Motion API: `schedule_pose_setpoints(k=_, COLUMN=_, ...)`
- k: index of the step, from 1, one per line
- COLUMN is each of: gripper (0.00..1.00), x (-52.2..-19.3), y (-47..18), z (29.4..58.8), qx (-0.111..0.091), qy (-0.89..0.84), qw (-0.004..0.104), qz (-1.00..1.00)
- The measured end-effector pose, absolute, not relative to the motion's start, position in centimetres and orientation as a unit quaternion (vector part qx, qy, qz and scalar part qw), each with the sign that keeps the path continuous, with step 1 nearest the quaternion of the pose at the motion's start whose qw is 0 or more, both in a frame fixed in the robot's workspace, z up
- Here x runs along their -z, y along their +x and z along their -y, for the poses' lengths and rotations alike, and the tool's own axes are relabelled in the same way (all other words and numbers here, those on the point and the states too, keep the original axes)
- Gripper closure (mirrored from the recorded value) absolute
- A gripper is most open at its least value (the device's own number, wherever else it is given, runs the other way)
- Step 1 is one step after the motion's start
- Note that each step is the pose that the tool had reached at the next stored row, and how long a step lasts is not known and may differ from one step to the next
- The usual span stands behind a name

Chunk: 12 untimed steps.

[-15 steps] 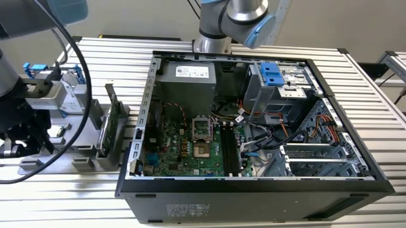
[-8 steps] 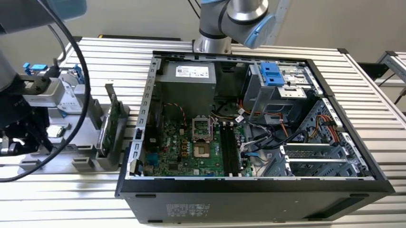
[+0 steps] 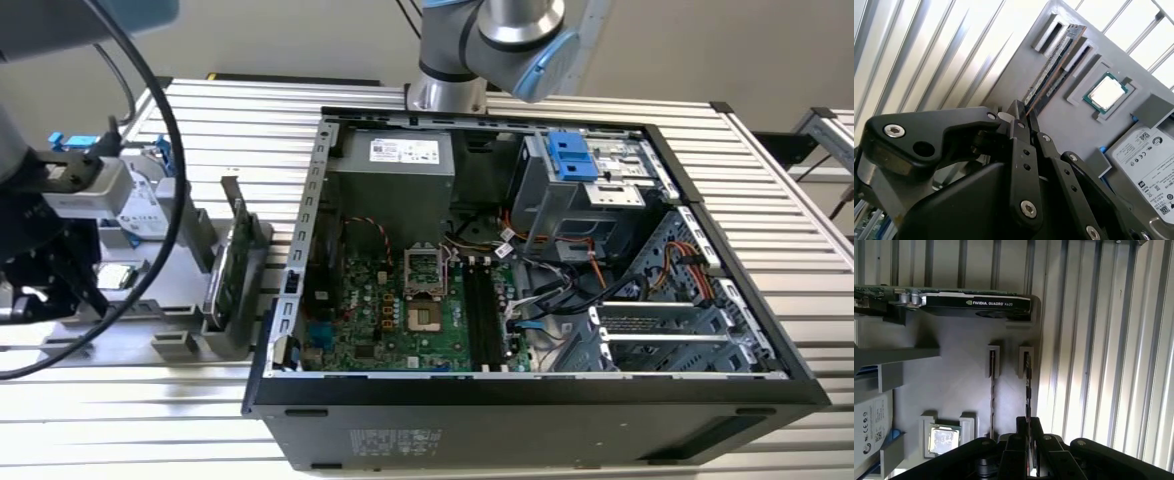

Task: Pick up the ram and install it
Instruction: 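Pick up the ram and move it above insertion slot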

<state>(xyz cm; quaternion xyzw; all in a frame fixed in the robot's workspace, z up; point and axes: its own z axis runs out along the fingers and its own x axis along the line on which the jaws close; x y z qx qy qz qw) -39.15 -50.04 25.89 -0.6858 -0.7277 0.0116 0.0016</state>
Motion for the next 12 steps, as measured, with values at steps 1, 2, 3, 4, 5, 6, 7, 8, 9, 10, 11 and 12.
schedule_pose_setpoints(k=1, gripper=1.00, x=-25.97, y=-39.15, z=50.05, qx=-0.012, qy=-0.686, qw=0.002, qz=0.728)
schedule_pose_setpoints(k=2, gripper=1.00, x=-26.05, y=-39.14, z=50.04, qx=-0.012, qy=-0.686, qw=0.002, qz=0.728)
schedule_pose_setpoints(k=3, gripper=1.00, x=-26.15, y=-39.14, z=50.04, qx=-0.012, qy=-0.686, qw=0.002, qz=0.728)
schedule_pose_setpoints(k=4, gripper=1.00, x=-26.25, y=-39.14, z=50.04, qx=-0.012, qy=-0.686, qw=0.002, qz=0.728)
schedule_pose_setpoints(k=5, gripper=1.00, x=-26.33, y=-39.15, z=50.04, qx=-0.012, qy=-0.686, qw=0.002, qz=0.728)
schedule_pose_setpoints(k=6, gripper=1.00, x=-26.43, y=-39.15, z=50.04, qx=-0.012, qy=-0.686, qw=0.002, qz=0.728)
schedule_pose_setpoints(k=7, gripper=1.00, x=-26.50, y=-39.15, z=50.04, qx=-0.012, qy=-0.686, qw=0.002, qz=0.728)
schedule_pose_setpoints(k=8, gripper=1.00, x=-26.60, y=-39.15, z=50.04, qx=-0.012, qy=-0.686, qw=0.002, qz=0.728)
schedule_pose_setpoints(k=9, gripper=1.00, x=-26.68, y=-39.16, z=50.04, qx=-0.012, qy=-0.686, qw=0.002, qz=0.728)
schedule_pose_setpoints(k=10, gripper=1.00, x=-26.77, y=-39.15, z=50.04, qx=-0.012, qy=-0.686, qw=0.002, qz=0.728)
schedule_pose_setpoints(k=11, gripper=1.00, x=-26.84, y=-39.15, z=50.04, qx=-0.012, qy=-0.686, qw=0.002, qz=0.728)
schedule_pose_setpoints(k=12, gripper=1.00, x=-26.93, y=-39.16, z=50.04, qx=-0.012, qy=-0.686, qw=0.002, qz=0.728)
